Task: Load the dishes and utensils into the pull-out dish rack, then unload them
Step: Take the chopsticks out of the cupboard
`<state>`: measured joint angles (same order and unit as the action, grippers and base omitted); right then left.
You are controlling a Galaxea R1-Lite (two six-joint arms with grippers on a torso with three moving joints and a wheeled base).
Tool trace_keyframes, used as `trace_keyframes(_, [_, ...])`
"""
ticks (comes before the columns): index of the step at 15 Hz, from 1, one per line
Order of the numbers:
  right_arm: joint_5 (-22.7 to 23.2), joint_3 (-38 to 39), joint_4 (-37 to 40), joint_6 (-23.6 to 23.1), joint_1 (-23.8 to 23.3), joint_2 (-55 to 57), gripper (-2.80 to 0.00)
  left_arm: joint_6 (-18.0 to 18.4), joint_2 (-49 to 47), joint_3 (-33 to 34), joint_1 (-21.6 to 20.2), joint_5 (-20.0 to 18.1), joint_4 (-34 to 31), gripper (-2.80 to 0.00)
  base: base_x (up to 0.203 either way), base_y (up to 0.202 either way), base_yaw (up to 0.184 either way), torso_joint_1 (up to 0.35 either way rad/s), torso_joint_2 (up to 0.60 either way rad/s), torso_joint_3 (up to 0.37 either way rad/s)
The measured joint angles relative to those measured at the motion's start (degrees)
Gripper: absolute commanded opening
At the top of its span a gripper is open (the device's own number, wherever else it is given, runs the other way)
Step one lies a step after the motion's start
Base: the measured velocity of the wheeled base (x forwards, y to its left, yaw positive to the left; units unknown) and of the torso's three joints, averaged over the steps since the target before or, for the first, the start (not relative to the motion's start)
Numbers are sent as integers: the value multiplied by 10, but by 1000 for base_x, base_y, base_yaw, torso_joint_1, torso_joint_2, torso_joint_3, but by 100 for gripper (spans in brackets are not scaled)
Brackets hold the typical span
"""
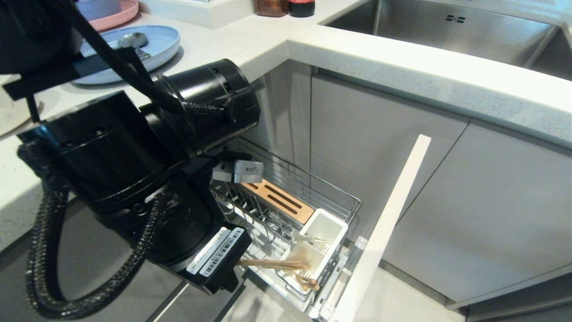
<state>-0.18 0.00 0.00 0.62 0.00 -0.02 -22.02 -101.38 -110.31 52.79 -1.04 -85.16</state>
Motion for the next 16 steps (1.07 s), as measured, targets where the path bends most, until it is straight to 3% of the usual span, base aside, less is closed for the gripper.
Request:
trace_keyframes(6, [0,0,0,0,0,0,-280,2,64,0,8,4,9,-280,0,0,0,0,0,0])
trace_keyframes(16, [0,0,0,0,0,0,-280,-55,191,1,8,33,190,-280,0,0,0,0,0,0])
